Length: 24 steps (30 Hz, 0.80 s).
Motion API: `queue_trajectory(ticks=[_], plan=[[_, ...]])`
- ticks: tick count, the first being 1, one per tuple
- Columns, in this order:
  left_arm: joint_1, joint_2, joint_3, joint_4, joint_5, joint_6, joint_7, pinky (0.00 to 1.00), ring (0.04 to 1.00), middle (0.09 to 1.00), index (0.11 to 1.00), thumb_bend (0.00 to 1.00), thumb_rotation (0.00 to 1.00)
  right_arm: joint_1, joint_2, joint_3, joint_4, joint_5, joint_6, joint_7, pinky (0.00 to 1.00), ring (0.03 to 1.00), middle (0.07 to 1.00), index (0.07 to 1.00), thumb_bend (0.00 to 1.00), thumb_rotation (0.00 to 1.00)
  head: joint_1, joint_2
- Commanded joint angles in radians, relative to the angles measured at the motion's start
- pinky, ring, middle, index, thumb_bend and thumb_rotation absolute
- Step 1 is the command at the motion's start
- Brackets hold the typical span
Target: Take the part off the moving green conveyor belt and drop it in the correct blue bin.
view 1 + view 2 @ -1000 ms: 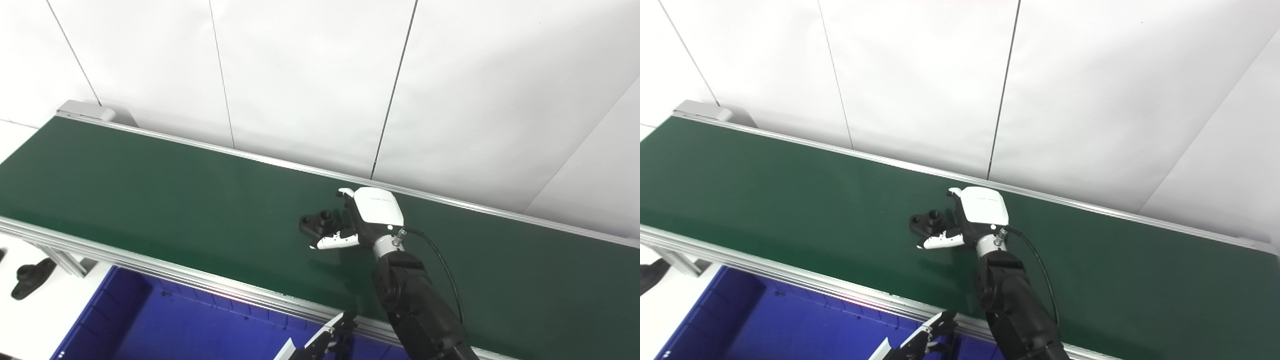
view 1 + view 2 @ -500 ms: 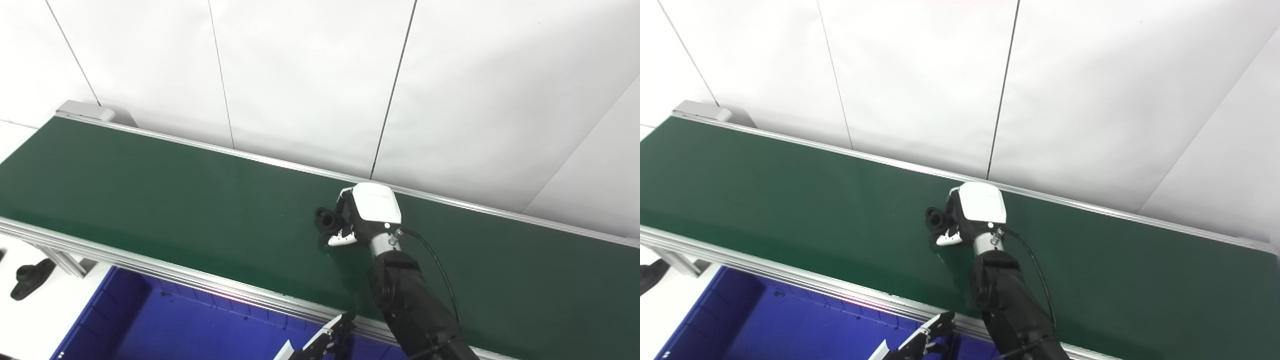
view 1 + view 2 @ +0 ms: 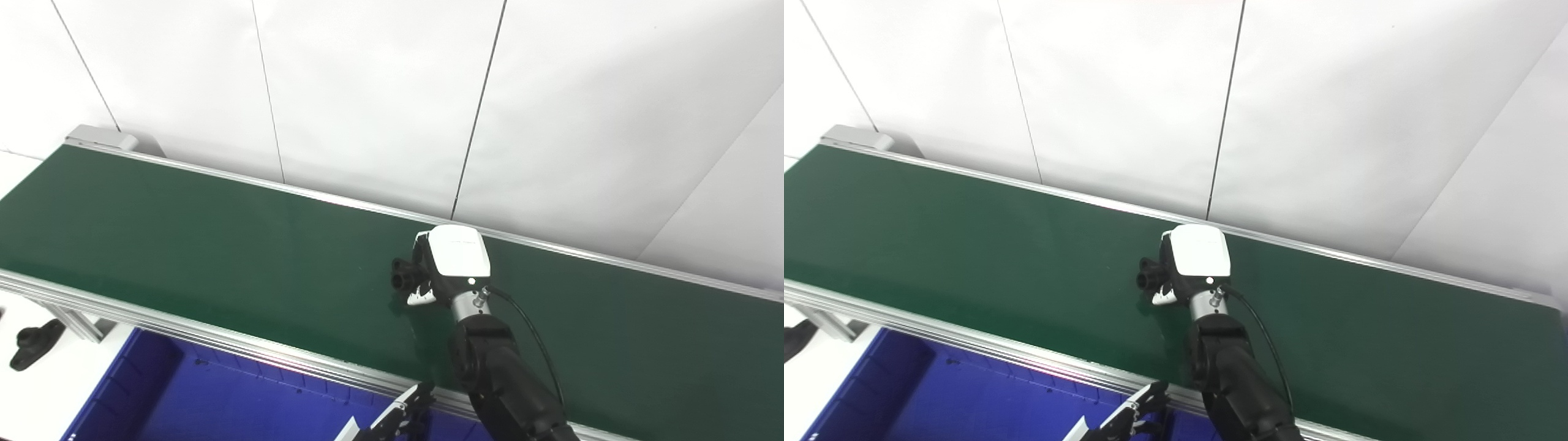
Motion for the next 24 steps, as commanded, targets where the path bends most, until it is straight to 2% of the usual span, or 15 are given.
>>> queue_trajectory(ticks=[1,7,10,17,24], plan=[[0.016,-0.002,-0.016,-0.039,-0.01,0.004,-0.008,0.83,0.928,0.931,0.951,0.88,0.61,0.052,0.017,0.03,0.018,0.014,-0.006,0.048,0.09,0.151,0.235,0.483,0.51,0.11,-0.003,-0.001],[0.015,0.001,-0.014,-0.044,-0.002,0.012,-0.003,0.81,0.921,0.931,0.954,0.89,0.61,0.087,0.007,0.004,-0.019,0.047,-0.04,-0.005,0.1,0.157,0.239,0.483,0.51,0.12,-0.016,0.002],[0.012,0.004,-0.012,-0.042,-0.007,0.005,-0.004,0.83,0.929,0.933,0.956,0.88,0.6,0.103,0.002,-0.019,-0.069,0.074,-0.036,-0.004,0.11,0.172,0.259,0.485,0.51,0.13,-0.035,0.008],[0.008,0.018,-0.002,-0.052,-0.031,0.015,-0.012,0.86,0.937,0.933,0.961,0.87,0.6,0.152,-0.015,-0.064,-0.257,0.104,-0.005,0.019,0.14,0.189,0.272,0.49,0.5,0.14,-0.093,0.02],[0.003,0.035,0.009,-0.055,-0.067,0.011,-0.021,0.86,0.939,0.939,0.971,0.87,0.62,0.211,-0.027,-0.103,-0.443,0.097,-0.006,0.044,0.12,0.173,0.251,0.49,0.5,0.14,-0.156,0.038]])
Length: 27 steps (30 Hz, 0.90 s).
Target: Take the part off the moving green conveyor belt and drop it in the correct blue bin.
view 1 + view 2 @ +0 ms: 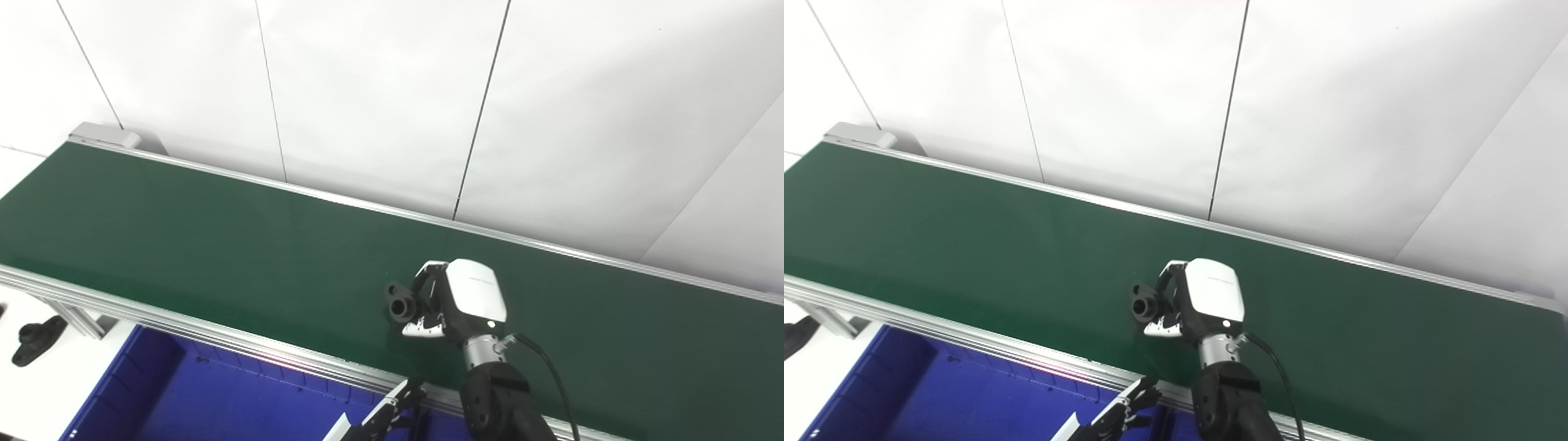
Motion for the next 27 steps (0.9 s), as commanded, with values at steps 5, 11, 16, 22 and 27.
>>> queue_trajectory(ticks=[5,11,16,22,27], plan=[[0.004,0.017,0.009,-0.033,-0.034,-0.02,-0.015,0.89,0.951,0.948,0.983,0.88,0.64,0.036,0.009,-0.033,-0.193,-0.028,0.005,0.014,0.11,0.156,0.232,0.49,0.5,0.14,-0.042,0.02],[0.009,0.041,0.022,-0.07,-0.066,-0.001,-0.035,0.96,0.968,0.965,1.0,0.86,0.68,0.092,0.017,-0.037,-0.329,-0.069,0.025,0.075,0.1,0.153,0.223,0.489,0.5,0.14,-0.155,0.071],[0.011,0.061,0.043,-0.096,-0.08,-0.001,-0.041,0.94,0.965,0.964,1.0,0.85,0.73,0.141,0.02,-0.041,-0.432,-0.117,0.026,0.136,0.1,0.152,0.226,0.488,0.5,0.14,-0.246,0.104],[0.017,0.091,0.068,-0.157,-0.147,0.057,-0.06,0.98,0.996,0.977,1.0,0.86,0.79,0.198,0.012,-0.056,-0.552,-0.182,0.035,0.23,0.09,0.145,0.225,0.487,0.5,0.14,-0.363,0.169],[0.011,0.132,0.107,-0.231,-0.188,0.123,-0.081,0.99,1.0,0.983,1.0,0.85,0.84,0.256,-0.001,-0.084,-0.675,-0.234,0.041,0.363,0.1,0.15,0.229,0.486,0.5,0.13,-0.481,0.241]])
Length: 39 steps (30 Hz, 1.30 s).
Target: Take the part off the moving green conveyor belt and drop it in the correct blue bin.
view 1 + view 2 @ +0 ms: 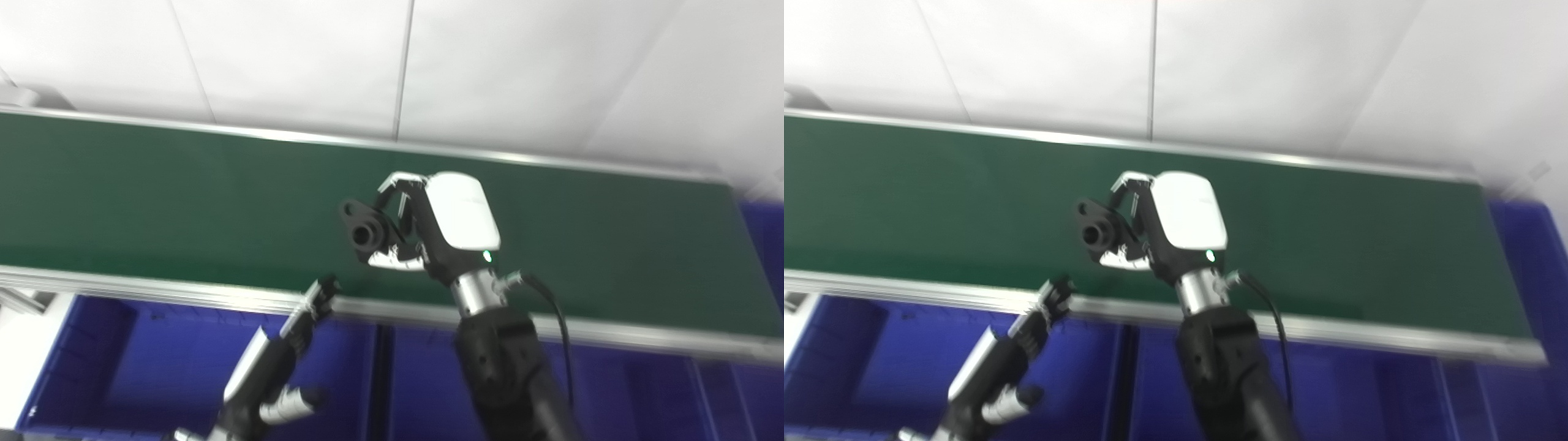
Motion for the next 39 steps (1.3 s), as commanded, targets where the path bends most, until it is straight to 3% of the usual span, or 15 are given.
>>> queue_trajectory(ticks=[1,7,9,20,27,34,39], plan=[[0.001,0.026,0.017,-0.048,-0.035,0.019,-0.015,1.0,1.0,0.987,1.0,0.84,0.84,0.01,0.007,-0.014,-0.075,-0.033,0.009,0.044,0.11,0.155,0.234,0.487,0.5,0.13,-0.032,0.017],[-0.023,0.066,0.06,-0.083,-0.1,0.072,-0.039,1.0,1.0,1.0,1.0,0.83,0.81,0.126,0.003,-0.025,-0.17,-0.077,-0.024,0.101,0.12,0.175,0.26,0.487,0.5,0.14,-0.1,0.043],[-0.032,0.075,0.075,-0.087,-0.107,0.085,-0.042,1.0,1.0,0.997,1.0,0.83,0.81,0.171,0.003,-0.025,-0.2,-0.101,-0.027,0.122,0.1,0.151,0.23,0.486,0.5,0.14,-0.113,0.042],[-0.053,0.09,0.112,-0.054,-0.128,0.072,-0.061,0.99,0.994,0.984,1.0,0.84,0.81,0.349,-0.009,-0.061,-0.285,-0.181,-0.05,0.222,0.1,0.155,0.235,0.486,0.5,0.13,-0.14,0.033],[-0.063,0.084,0.115,-0.048,-0.13,0.08,-0.07,0.99,0.988,0.975,1.0,0.85,0.8,0.418,-0.039,-0.078,-0.18,-0.234,-0.057,0.24,0.13,0.189,0.281,0.488,0.5,0.14,-0.143,0.027],[-0.072,0.077,0.112,-0.045,-0.125,0.075,-0.07,0.98,0.99,0.977,1.0,0.86,0.81,0.41,-0.066,-0.084,-0.05,-0.28,-0.049,0.226,0.13,0.2,0.299,0.491,0.5,0.14,-0.145,0.022],[-0.076,0.073,0.112,-0.042,-0.126,0.072,-0.07,0.98,0.986,0.975,1.0,0.85,0.81,0.378,-0.069,-0.067,0.031,-0.335,-0.04,0.279,0.12,0.183,0.273,0.487,0.51,0.12,-0.147,0.021]])
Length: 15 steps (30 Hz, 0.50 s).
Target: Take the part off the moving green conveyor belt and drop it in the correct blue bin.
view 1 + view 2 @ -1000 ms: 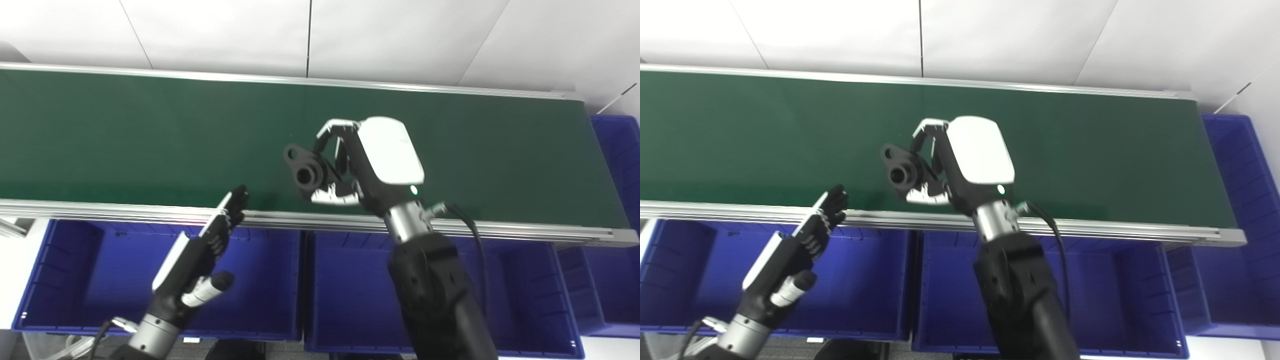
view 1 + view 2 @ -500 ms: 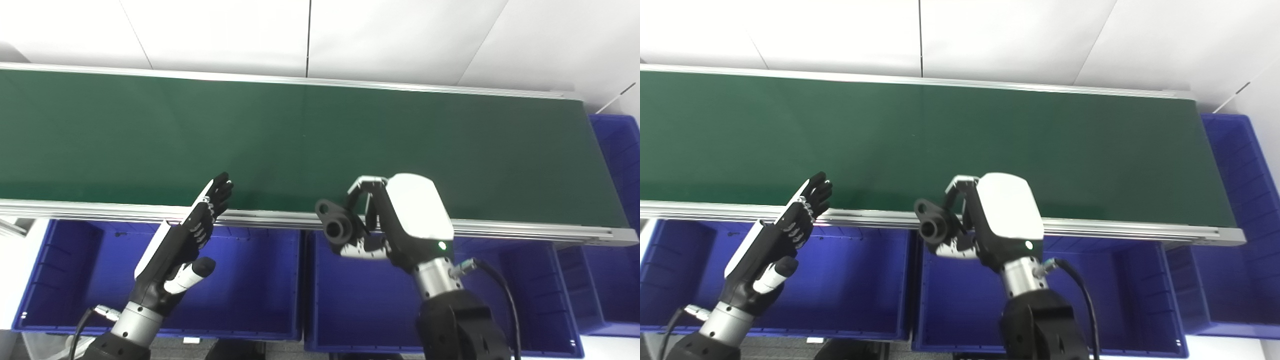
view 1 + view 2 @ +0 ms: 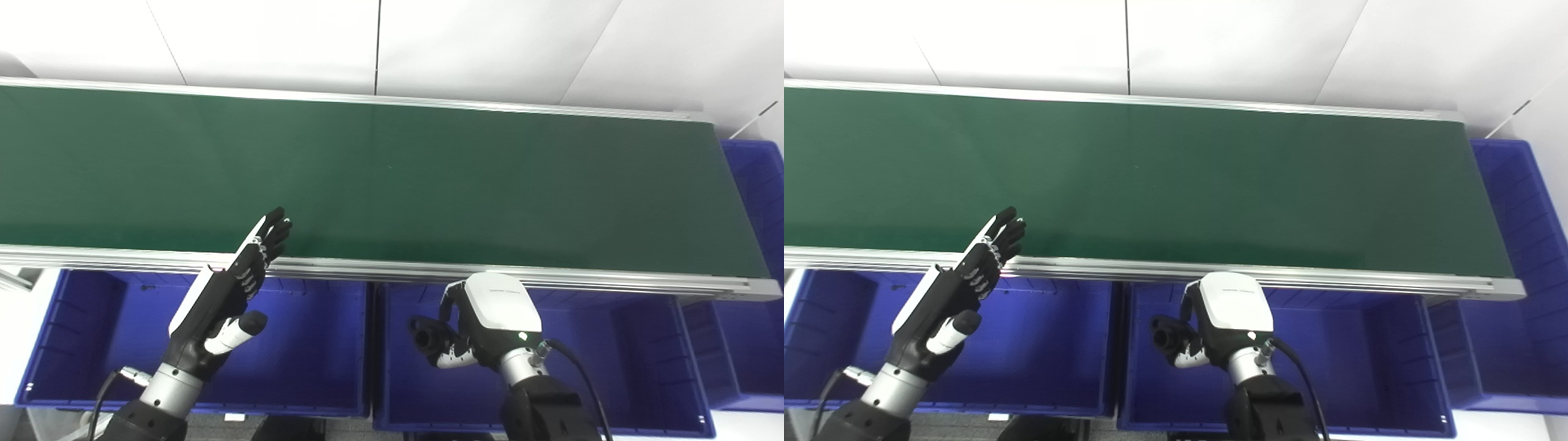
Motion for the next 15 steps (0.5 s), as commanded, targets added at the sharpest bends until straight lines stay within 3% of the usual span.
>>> queue_trajectory(ticks=[1,2,3,8,15], plan=[[-0.004,-0.003,0.005,-0.018,-0.007,-0.019,-0.005,0.98,0.985,0.974,1.0,0.85,0.81,-0.018,0.001,0.014,0.012,-0.032,-0.027,0.01,0.11,0.181,0.27,0.486,0.52,0.12,0.0,-0.002],[-0.003,-0.003,0.006,-0.019,-0.005,-0.019,-0.004,0.98,0.984,0.974,1.0,0.85,0.81,-0.024,0.0,0.02,0.032,-0.049,-0.025,0.024,0.12,0.197,0.368,0.484,0.52,0.06,0.003,-0.002],[-0.002,-0.003,0.007,-0.02,-0.003,-0.02,-0.003,0.98,0.984,0.974,1.0,0.85,0.81,-0.031,0.001,0.024,0.049,-0.07,-0.02,0.044,0.14,0.216,0.381,0.498,0.52,0.03,0.006,-0.003],[0.001,-0.004,0.01,-0.018,-0.007,-0.031,-0.003,0.97,0.981,0.981,1.0,0.84,0.81,-0.059,0.02,0.018,0.1,-0.154,0.007,0.175,0.18,0.269,0.404,0.517,0.52,0.0,0.013,0.001],[0.0,0.001,0.011,-0.015,-0.008,-0.031,-0.008,0.98,0.986,0.977,1.0,0.84,0.81,-0.068,0.046,-0.006,0.117,-0.206,0.008,0.265,0.21,0.305,0.416,0.526,0.52,0.0,0.021,0.001]])
